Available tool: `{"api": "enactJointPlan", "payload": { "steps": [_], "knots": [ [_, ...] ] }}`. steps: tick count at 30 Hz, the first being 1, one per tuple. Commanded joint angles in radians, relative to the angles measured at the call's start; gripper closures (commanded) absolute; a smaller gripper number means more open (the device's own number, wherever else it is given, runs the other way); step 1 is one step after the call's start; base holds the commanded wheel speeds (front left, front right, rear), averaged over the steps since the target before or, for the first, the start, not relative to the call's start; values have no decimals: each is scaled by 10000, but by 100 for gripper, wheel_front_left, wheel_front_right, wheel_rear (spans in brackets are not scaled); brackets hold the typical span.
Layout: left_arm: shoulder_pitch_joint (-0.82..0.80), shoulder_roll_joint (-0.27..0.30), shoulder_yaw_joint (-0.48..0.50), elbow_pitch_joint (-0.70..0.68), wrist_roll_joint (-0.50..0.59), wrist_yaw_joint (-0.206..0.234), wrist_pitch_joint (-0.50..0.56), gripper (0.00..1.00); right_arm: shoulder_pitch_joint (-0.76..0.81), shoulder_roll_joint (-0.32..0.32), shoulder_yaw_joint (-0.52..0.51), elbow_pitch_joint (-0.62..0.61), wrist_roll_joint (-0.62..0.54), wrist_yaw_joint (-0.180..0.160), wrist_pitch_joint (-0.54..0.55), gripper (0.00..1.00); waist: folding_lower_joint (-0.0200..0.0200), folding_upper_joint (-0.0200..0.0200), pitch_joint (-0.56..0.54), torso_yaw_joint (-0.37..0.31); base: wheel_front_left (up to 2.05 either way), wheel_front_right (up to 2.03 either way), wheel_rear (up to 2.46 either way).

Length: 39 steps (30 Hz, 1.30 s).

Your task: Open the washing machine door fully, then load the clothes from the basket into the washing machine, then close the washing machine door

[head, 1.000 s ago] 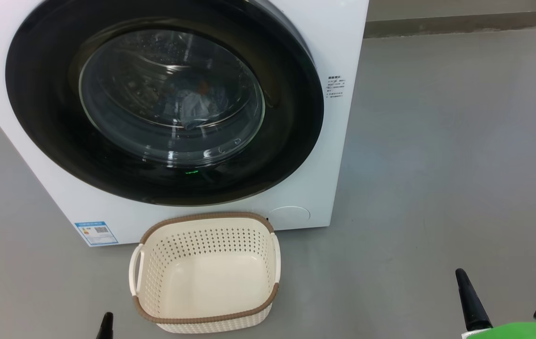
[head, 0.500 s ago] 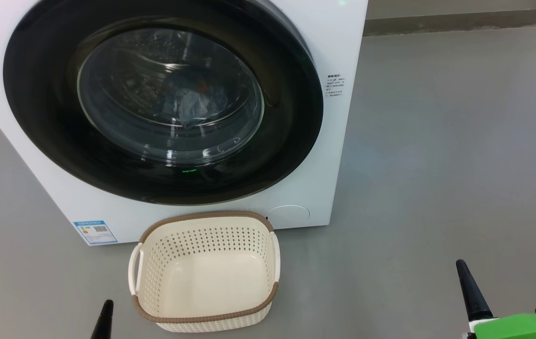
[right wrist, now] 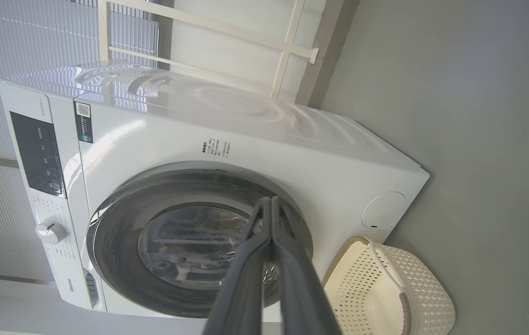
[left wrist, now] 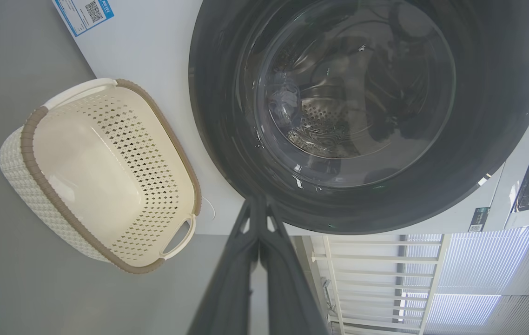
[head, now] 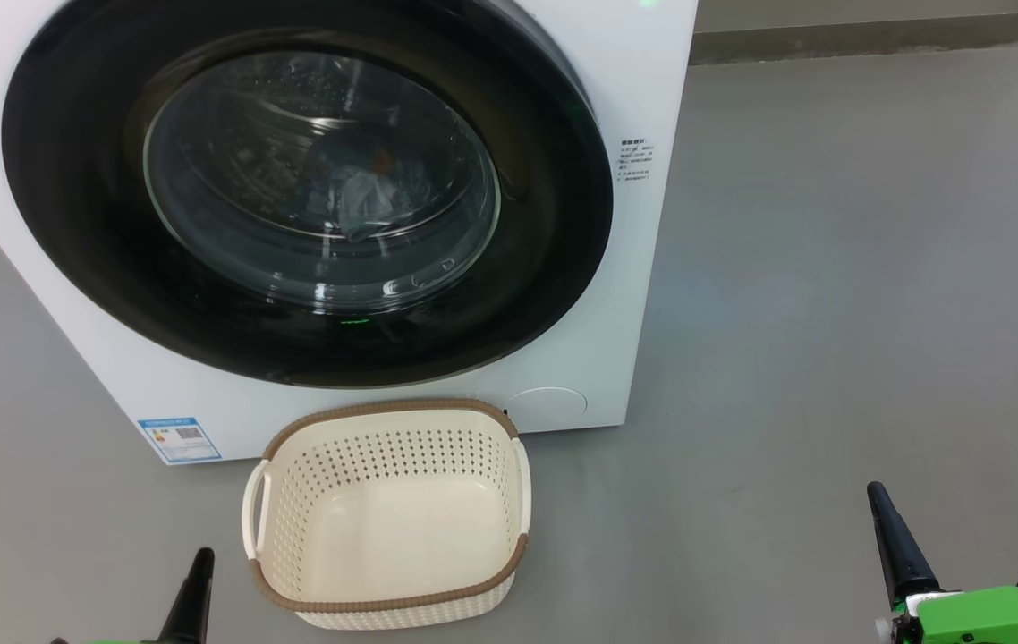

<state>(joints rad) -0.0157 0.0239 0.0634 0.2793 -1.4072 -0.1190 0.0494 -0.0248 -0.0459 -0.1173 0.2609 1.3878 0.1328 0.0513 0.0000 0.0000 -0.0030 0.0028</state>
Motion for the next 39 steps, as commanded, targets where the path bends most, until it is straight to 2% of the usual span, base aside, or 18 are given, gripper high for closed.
{"api": "enactJointPlan", "payload": {
  "steps": [1,20,39],
  "knots": [
    [-529,229,316,-303,-260,-62,107,100,-518,-51,122,-222,300,-12,92,100,0,0,4,-2,0,0,0],
    [-922,263,501,-338,-2008,-117,634,100,-831,-44,24,-161,2189,-21,625,100,0,0,60,-28,0,0,0],
    [-924,263,501,-339,-2017,-117,636,100,-832,-43,23,-161,2198,-21,628,100,0,0,61,-28,0,0,0]
  ]
}}
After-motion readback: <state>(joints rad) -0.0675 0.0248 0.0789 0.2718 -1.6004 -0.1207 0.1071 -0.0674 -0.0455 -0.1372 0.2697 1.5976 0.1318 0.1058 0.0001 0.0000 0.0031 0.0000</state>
